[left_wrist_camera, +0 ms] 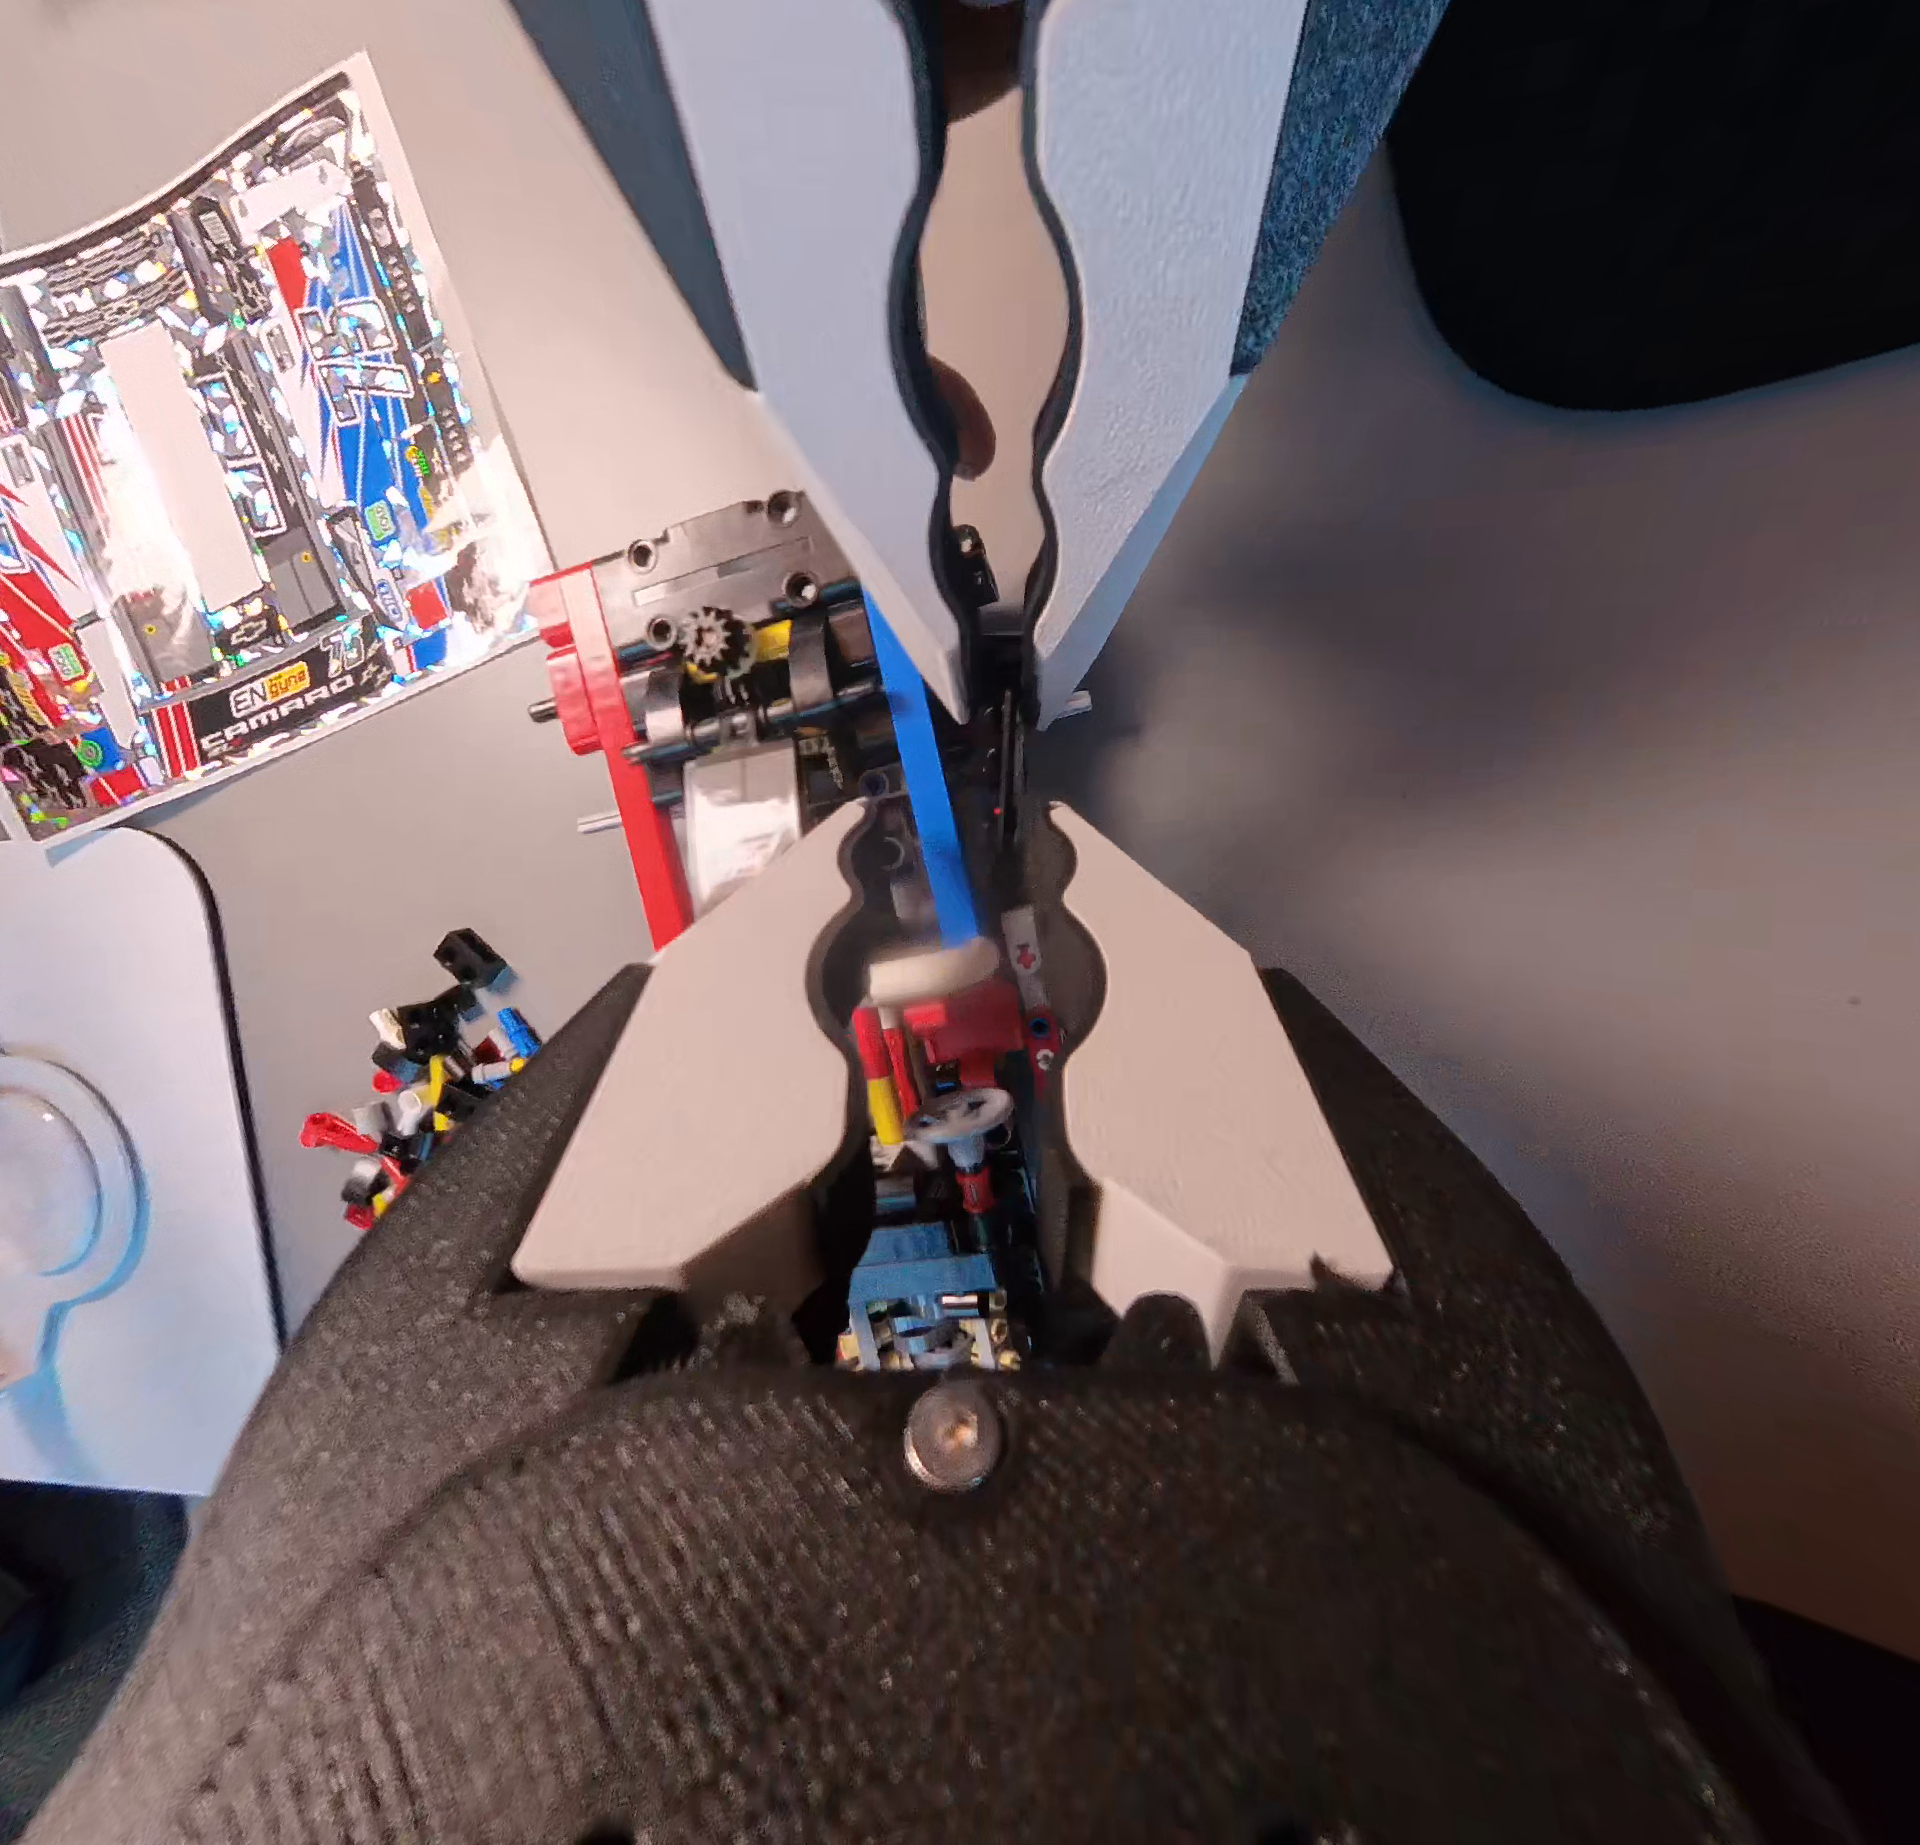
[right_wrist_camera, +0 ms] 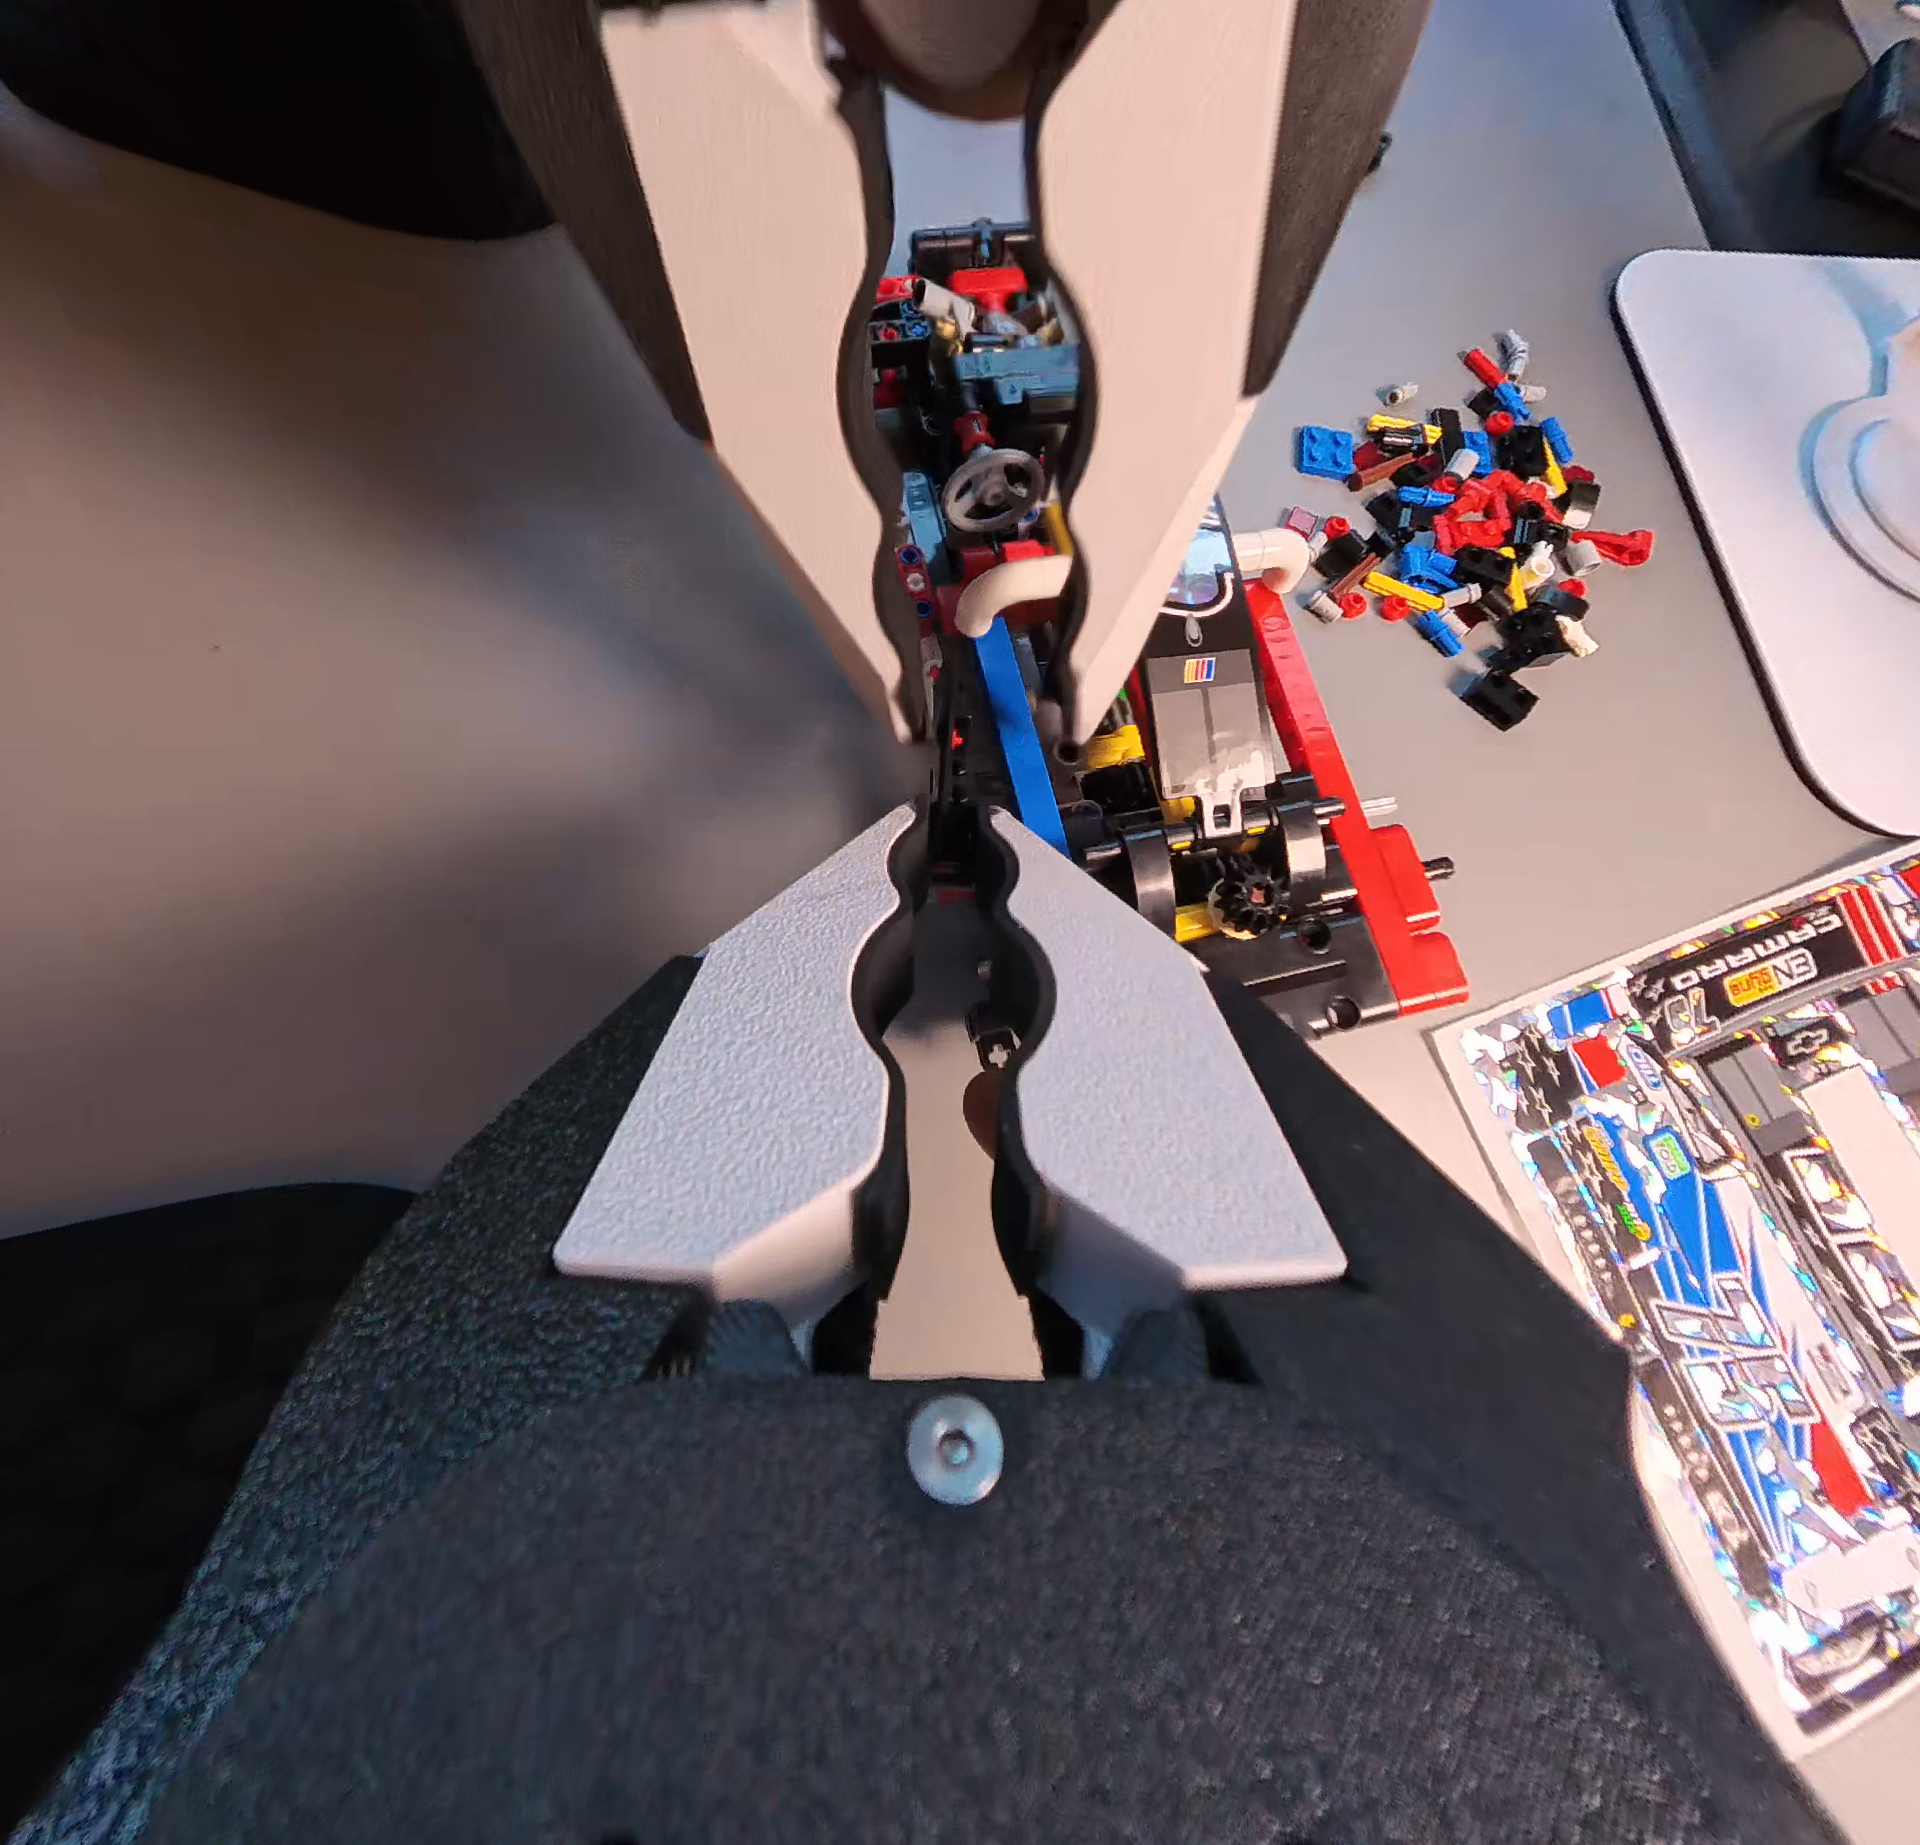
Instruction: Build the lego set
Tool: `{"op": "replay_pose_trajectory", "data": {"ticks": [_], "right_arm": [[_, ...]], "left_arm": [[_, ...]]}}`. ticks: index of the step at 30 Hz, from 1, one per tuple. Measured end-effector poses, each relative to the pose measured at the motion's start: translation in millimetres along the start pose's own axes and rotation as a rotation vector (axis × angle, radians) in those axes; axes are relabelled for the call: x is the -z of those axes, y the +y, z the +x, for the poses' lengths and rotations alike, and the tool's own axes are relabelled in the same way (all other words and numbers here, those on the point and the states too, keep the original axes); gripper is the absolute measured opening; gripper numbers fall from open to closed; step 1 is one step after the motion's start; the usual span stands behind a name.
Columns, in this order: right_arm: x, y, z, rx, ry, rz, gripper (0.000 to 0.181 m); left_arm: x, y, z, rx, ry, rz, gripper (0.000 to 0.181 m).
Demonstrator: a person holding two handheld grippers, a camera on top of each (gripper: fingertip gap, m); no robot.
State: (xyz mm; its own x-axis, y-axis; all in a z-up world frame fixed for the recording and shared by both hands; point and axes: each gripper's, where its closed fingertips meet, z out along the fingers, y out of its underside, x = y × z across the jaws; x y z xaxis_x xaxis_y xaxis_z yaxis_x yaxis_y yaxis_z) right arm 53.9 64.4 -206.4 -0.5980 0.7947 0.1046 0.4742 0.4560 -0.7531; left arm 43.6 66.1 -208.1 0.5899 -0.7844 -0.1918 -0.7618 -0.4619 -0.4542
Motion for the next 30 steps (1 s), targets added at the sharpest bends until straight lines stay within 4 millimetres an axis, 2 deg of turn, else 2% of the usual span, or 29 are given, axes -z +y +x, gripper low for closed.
{"op": "replay_pose_trajectory", "data": {"ticks": [2, 3, 5, 7, 10, 12, 14, 16, 18, 21, 24, 29, 30], "right_arm": [[0, 2, 0, 0.005, -0.010, -0.007, 0.005], [0, 2, -1, 0.004, -0.017, -0.005, 0.005], [0, 4, -3, 0.007, -0.038, 0.001, 0.005], [-1, 5, -4, 0.017, -0.057, 0.002, 0.005], [-2, 7, -6, 0.027, -0.071, 0.000, 0.005], [-1, 11, -8, 0.023, -0.073, -0.006, 0.005], [2, 12, -14, 0.016, -0.074, 0.003, 0.005], [7, 11, -24, 0.026, -0.083, 0.017, 0.005], [12, 8, -36, 0.044, -0.086, 0.040, 0.005], [16, 10, -48, 0.051, -0.088, 0.031, 0.005], [17, 2, -63, 0.058, -0.110, 0.057, 0.005], [14, -8, -92, 0.094, -0.148, 0.070, 0.005], [13, -9, -97, 0.103, -0.157, 0.070, 0.005]], "left_arm": [[16, 1, -9, 0.089, 0.051, 0.065, 0.038], [24, 4, -17, 0.148, 0.085, 0.097, 0.050], [32, 25, -36, 0.275, 0.163, 0.105, 0.074], [28, 46, -38, 0.374, 0.317, 0.096, 0.092], [10, 67, -21, 0.398, 0.449, 0.046, 0.087], [5, 67, -16, 0.348, 0.392, 0.040, 0.081], [12, 60, -3, 0.344, 0.391, 0.057, 0.047], [12, 62, 4, 0.362, 0.281, 0.051, 0.045], [12, 67, 23, 0.376, 0.224, 0.037, 0.041], [18, 63, 55, 0.414, 0.192, 0.093, 0.039], [26, 61, 81, 0.439, 0.170, 0.146, 0.039], [42, 62, 119, 0.493, 0.176, 0.199, 0.043], [48, 62, 121, 0.479, 0.160, 0.212, 0.045]]}}
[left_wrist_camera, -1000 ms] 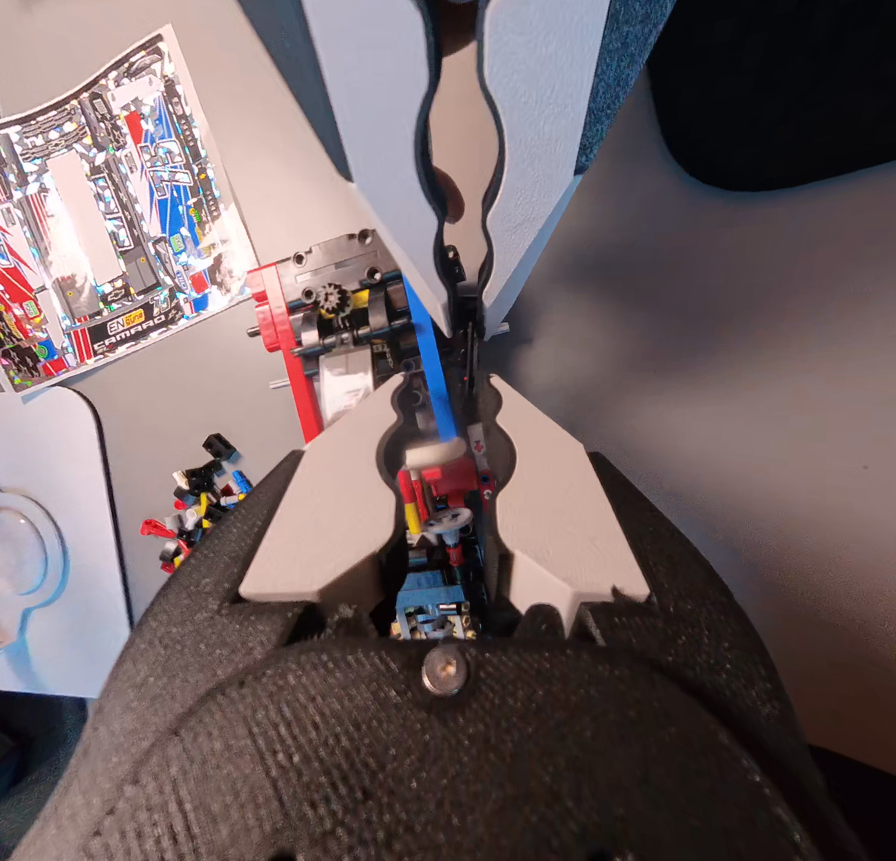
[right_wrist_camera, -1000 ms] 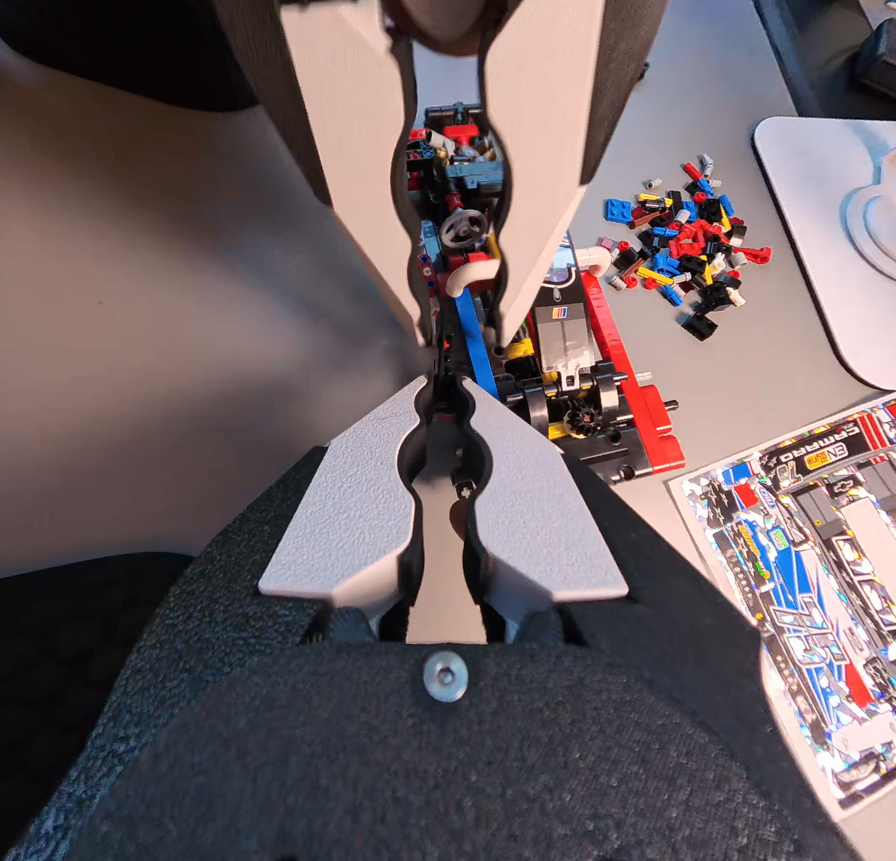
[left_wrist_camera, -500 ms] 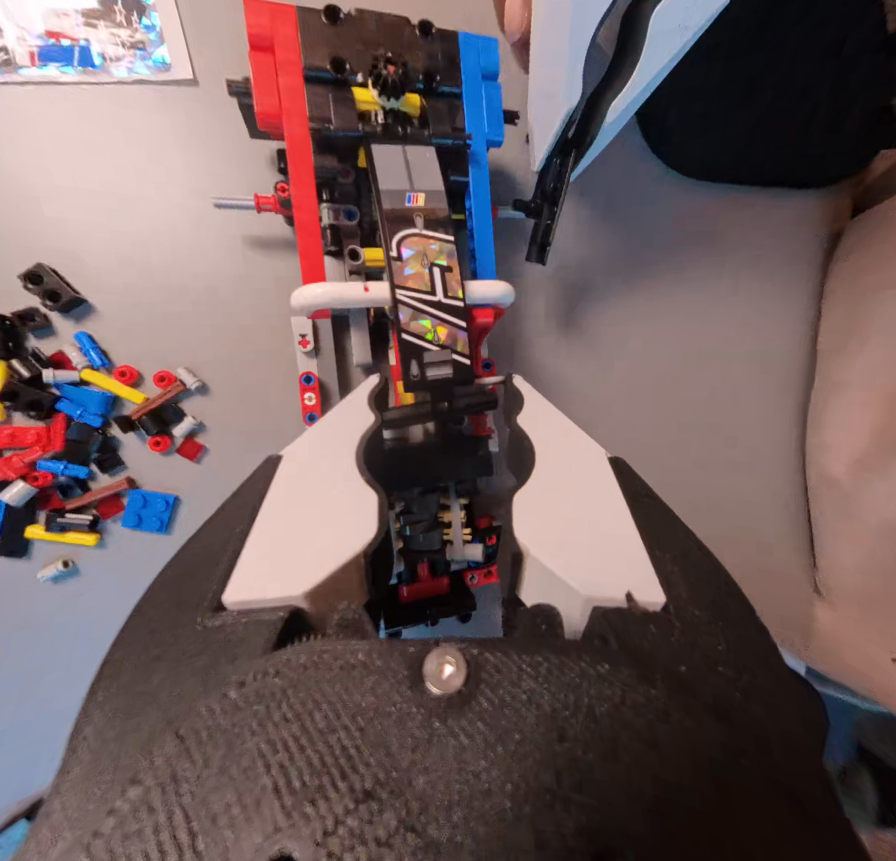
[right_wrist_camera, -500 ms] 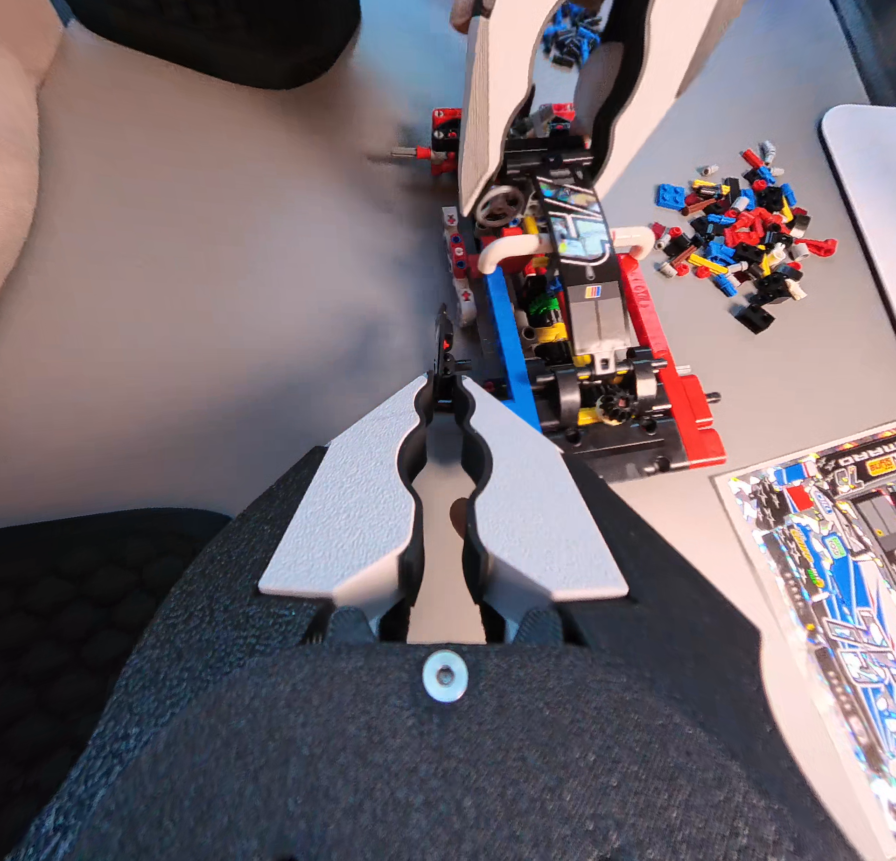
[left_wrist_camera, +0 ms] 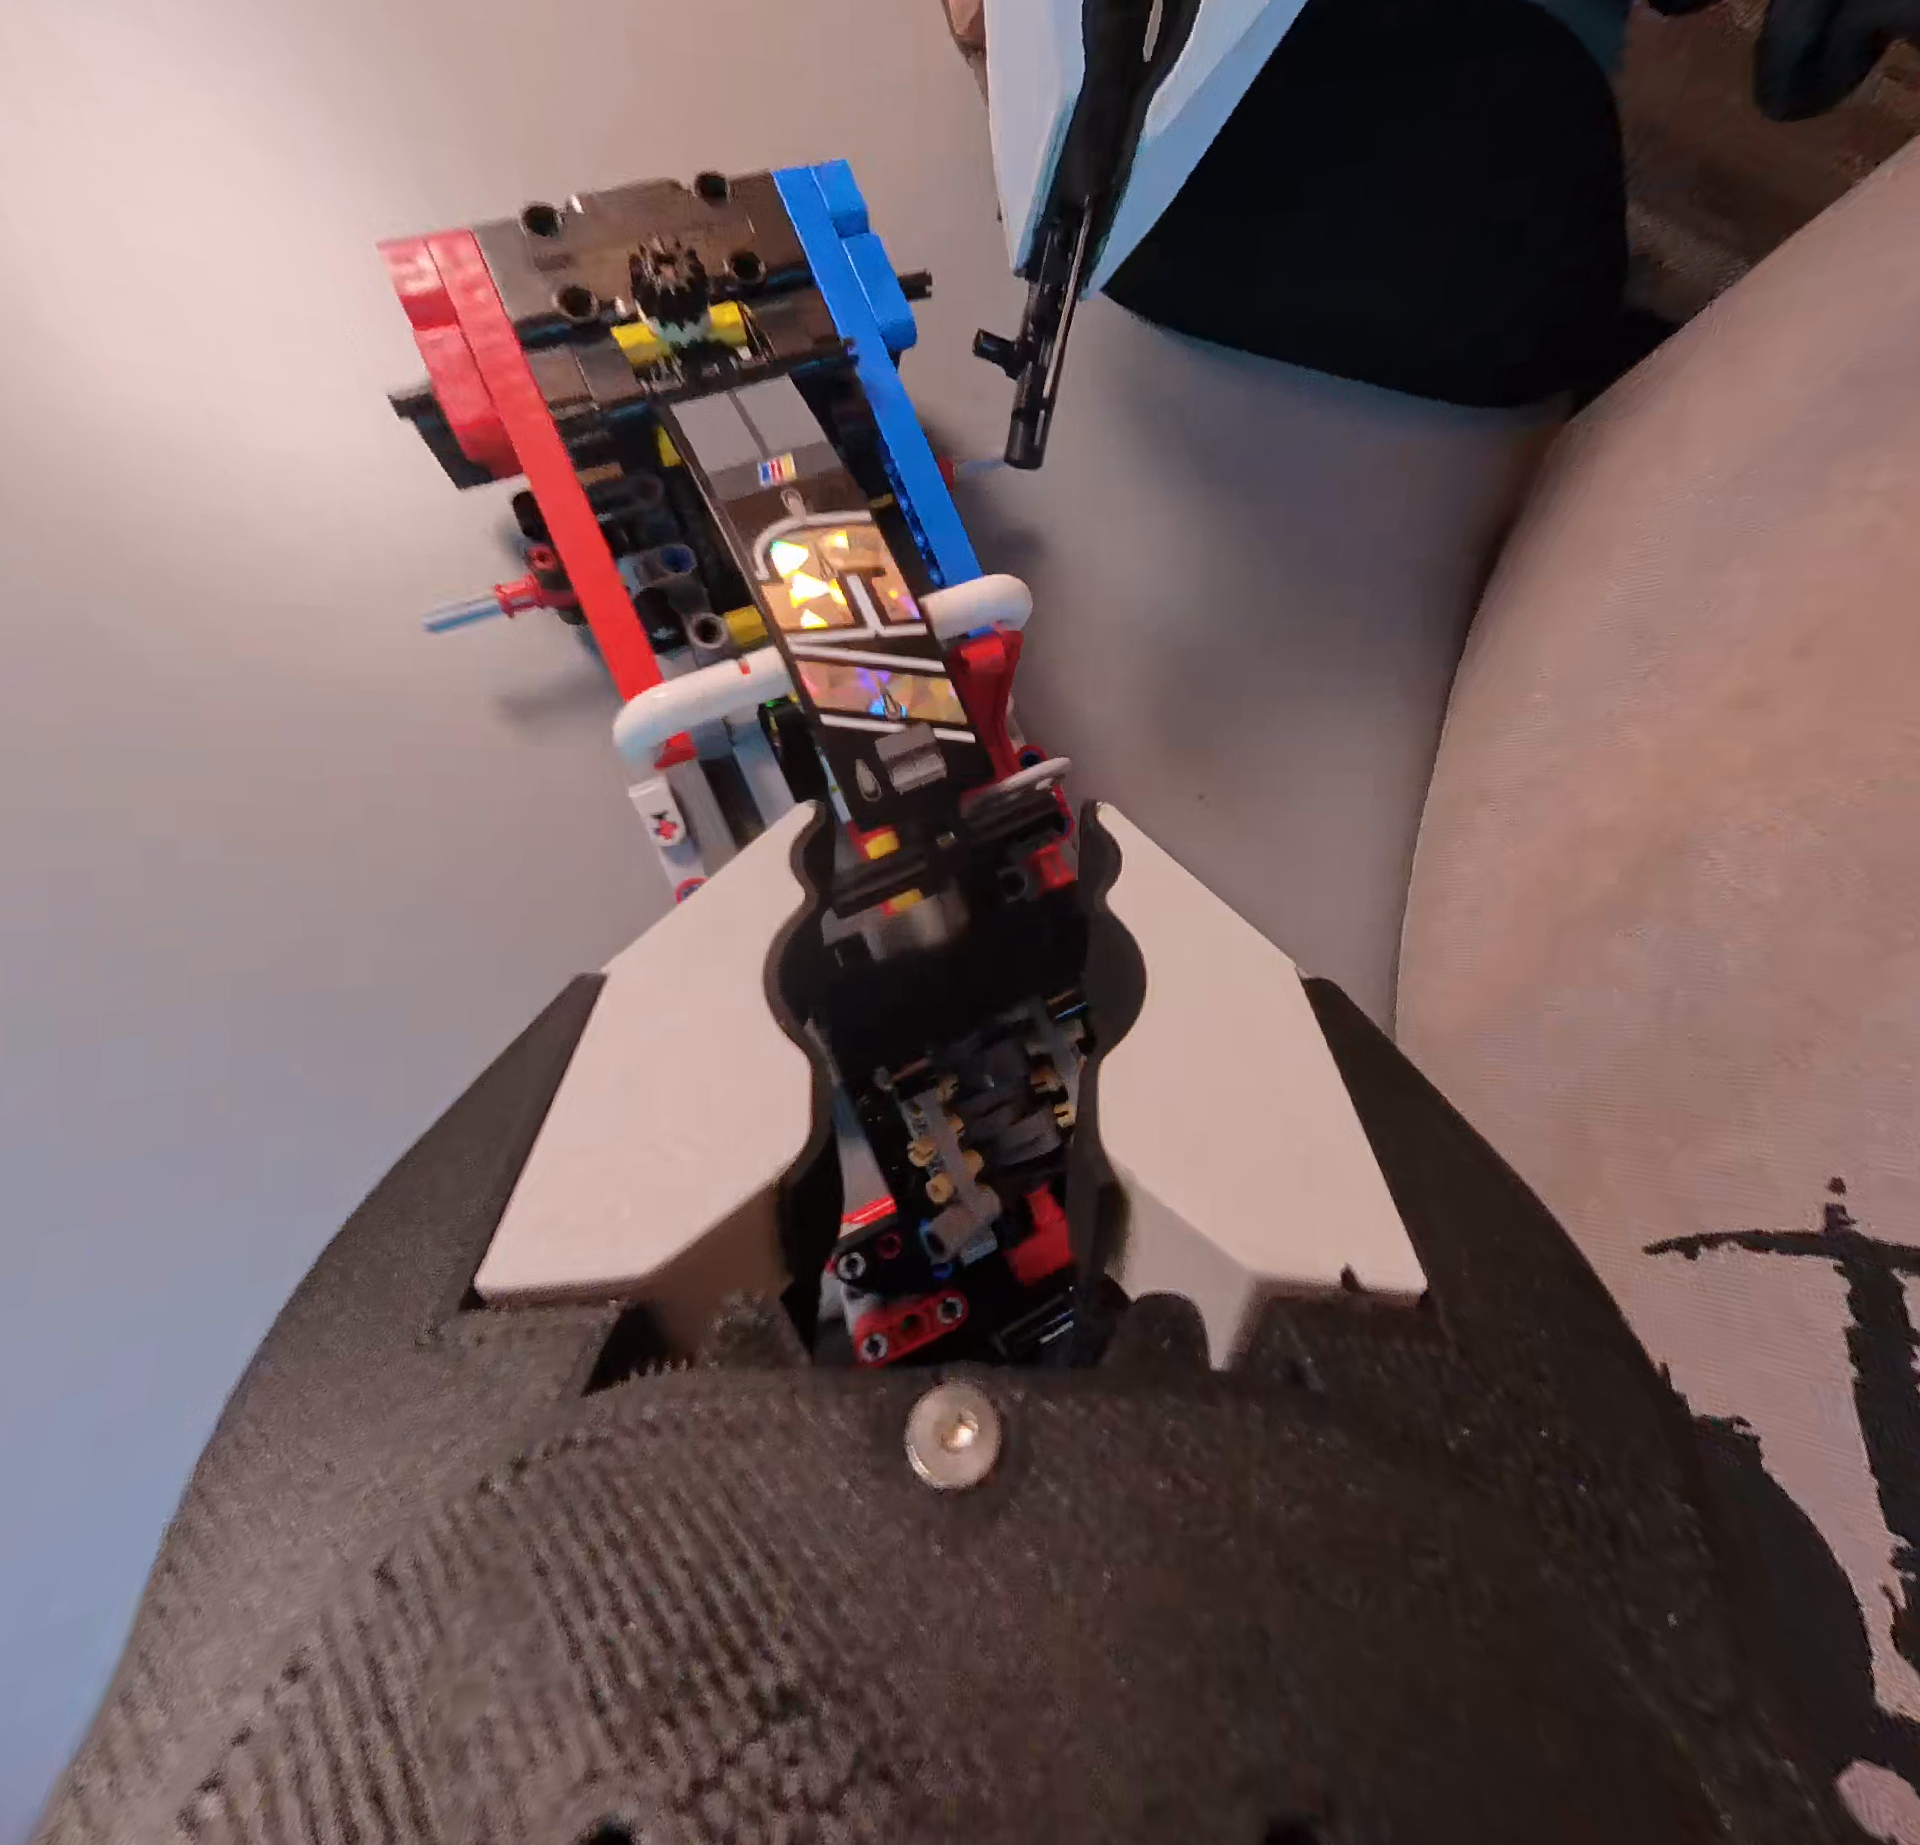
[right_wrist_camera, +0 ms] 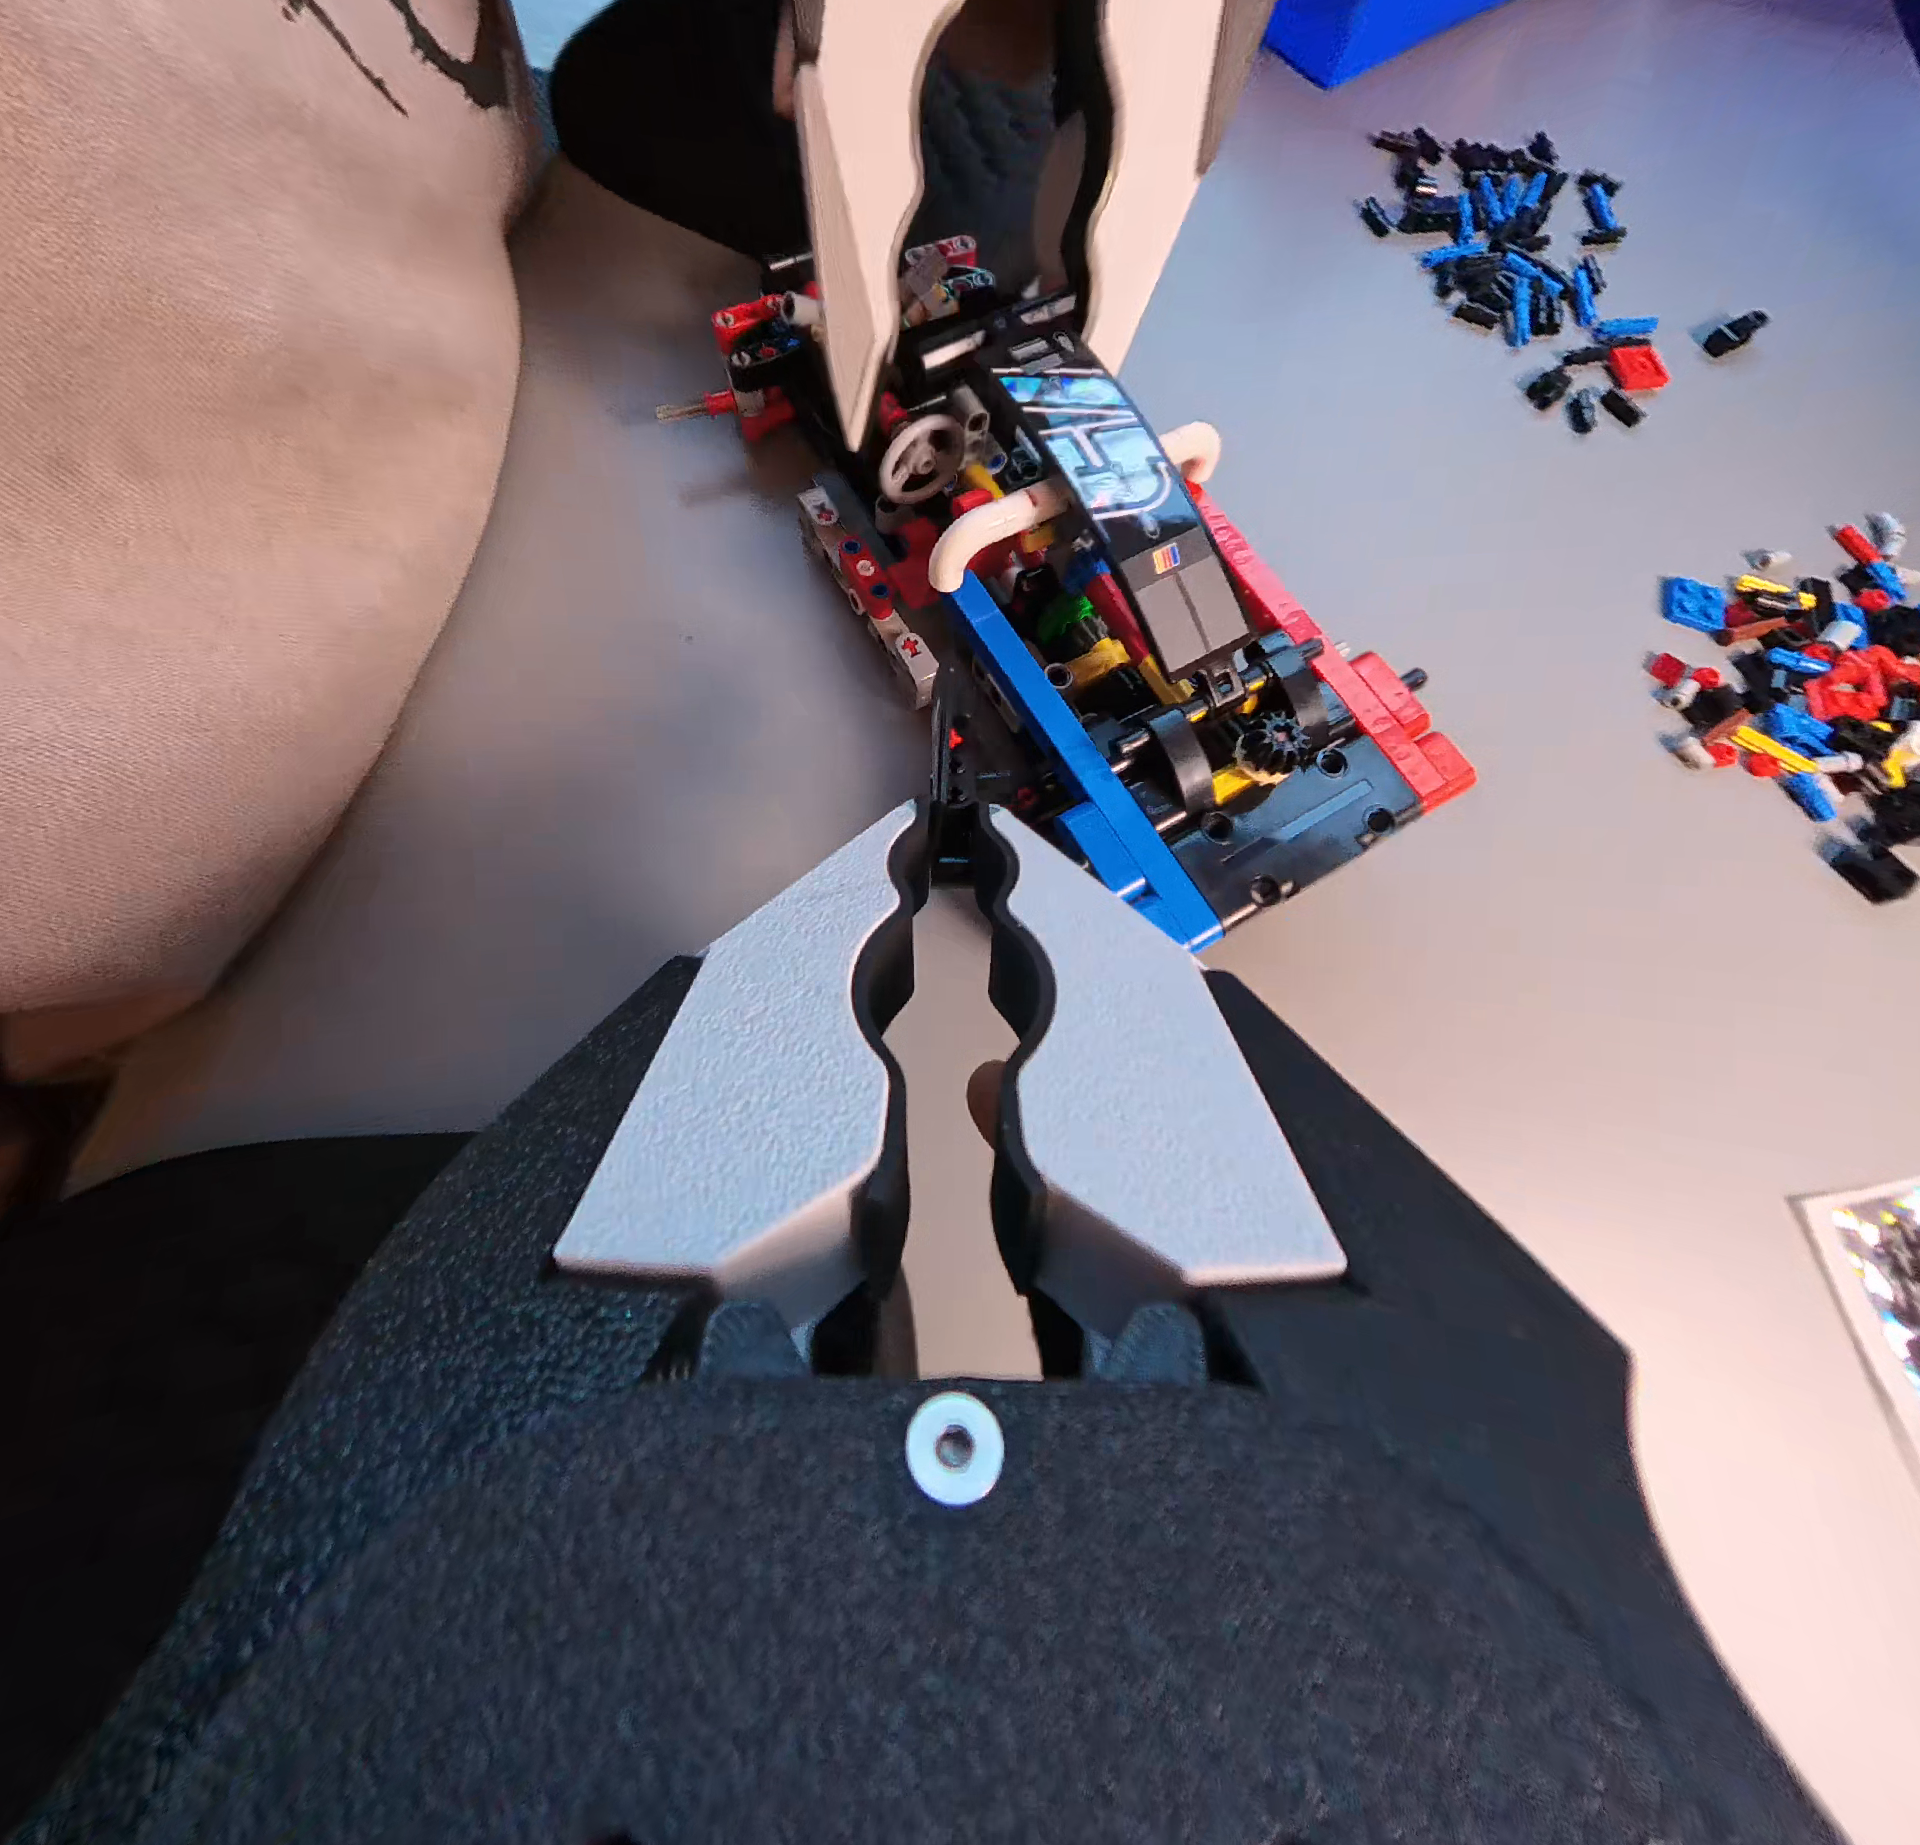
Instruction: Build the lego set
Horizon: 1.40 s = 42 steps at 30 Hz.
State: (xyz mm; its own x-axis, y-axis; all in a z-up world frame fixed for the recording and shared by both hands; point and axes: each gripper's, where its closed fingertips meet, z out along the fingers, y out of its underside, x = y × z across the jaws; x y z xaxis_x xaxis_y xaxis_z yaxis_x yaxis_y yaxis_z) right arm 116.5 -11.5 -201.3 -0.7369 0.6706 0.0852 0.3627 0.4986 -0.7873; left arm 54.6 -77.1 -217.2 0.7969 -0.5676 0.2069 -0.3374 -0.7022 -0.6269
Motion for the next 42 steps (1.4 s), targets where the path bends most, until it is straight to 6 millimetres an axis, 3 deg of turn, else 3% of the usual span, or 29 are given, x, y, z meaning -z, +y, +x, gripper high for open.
{"op": "replay_pose_trajectory", "data": {"ticks": [3, 5, 13, 17, 25, 31, 36, 42], "right_arm": [[-3, -6, -8, 0.012, -0.038, 0.012, 0.005], [-7, -10, -9, 0.037, -0.074, 0.008, 0.005], [-16, -5, 4, 0.092, -0.227, -0.093, 0.005], [-17, -3, 8, 0.084, -0.270, -0.089, 0.005], [-23, -5, 18, 0.068, -0.242, -0.068, 0.005], [-22, -7, 28, 0.035, -0.190, -0.016, 0.005], [-15, -8, 26, 0.033, -0.155, -0.013, 0.005], [-17, -9, 8, 0.018, -0.133, -0.026, 0.005]], "left_arm": [[23, -14, 1, -0.043, 0.003, 0.072, 0.049], [26, -27, -1, -0.056, 0.023, 0.102, 0.052], [-17, -54, 12, -0.222, 0.022, -0.015, 0.051], [-30, -51, 8, -0.280, -0.040, -0.097, 0.039], [-35, -33, -15, -0.341, -0.187, -0.344, 0.041], [-34, -30, -26, -0.365, -0.184, -0.388, 0.029], [-32, -27, -24, -0.490, -0.111, -0.435, 0.026], [-32, -25, -6, -0.769, 0.144, -0.431, 0.027]]}}
